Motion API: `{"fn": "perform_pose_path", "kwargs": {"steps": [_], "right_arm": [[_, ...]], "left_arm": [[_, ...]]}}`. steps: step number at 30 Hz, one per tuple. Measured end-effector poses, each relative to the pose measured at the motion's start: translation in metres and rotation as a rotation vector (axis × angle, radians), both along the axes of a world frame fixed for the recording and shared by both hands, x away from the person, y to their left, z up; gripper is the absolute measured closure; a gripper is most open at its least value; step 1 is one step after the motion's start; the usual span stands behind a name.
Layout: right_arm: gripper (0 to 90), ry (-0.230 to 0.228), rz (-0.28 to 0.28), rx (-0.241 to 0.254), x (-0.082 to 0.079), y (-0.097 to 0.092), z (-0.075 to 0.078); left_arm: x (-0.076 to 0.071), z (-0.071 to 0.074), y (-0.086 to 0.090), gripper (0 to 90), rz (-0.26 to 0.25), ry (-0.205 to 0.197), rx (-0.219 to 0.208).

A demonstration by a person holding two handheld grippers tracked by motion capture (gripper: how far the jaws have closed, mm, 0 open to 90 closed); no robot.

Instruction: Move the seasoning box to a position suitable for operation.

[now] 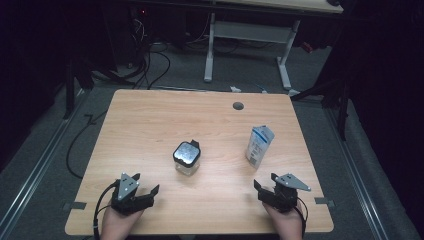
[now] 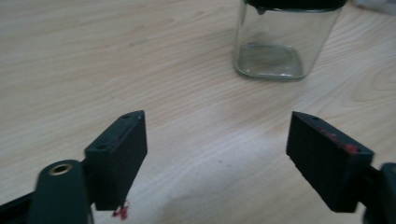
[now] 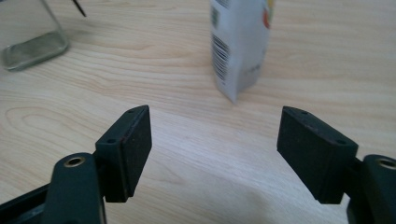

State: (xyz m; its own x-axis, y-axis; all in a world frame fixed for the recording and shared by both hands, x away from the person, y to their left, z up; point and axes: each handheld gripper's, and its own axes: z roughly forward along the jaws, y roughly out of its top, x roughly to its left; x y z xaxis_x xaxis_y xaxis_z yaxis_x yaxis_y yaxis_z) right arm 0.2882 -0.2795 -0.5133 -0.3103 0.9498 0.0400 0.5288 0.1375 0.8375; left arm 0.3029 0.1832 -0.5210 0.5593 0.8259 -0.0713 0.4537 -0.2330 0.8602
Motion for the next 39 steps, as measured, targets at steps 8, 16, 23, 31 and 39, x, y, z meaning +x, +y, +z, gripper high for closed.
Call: {"fn": "perform_pose_path", "kwargs": {"steps": [8,16,23,31,39], "right_arm": [[41.6,0.009,0.097,-0.008,0.015,0.027,-0.009],[47.0,-0.048,0.113,-0.025,0.019,0.026,0.004],[52.0,-0.092,0.153,-0.008,0.031,0.033,0.013],[54.6,-0.099,0.188,-0.066,0.047,0.045,0.015],[63.5,-0.095,0.186,-0.048,0.041,0.041,0.012]], "left_arm": [[0.019,0.010,0.004,33.4,-0.052,0.011,-0.067],[0.021,0.007,-0.004,39.7,-0.051,0.017,0.001],[0.025,0.007,-0.016,35.0,-0.034,0.046,0.006],[0.059,0.005,-0.030,54.5,0.098,0.035,-0.026],[0.087,0.011,-0.044,78.2,0.093,0.031,0.017]]}}
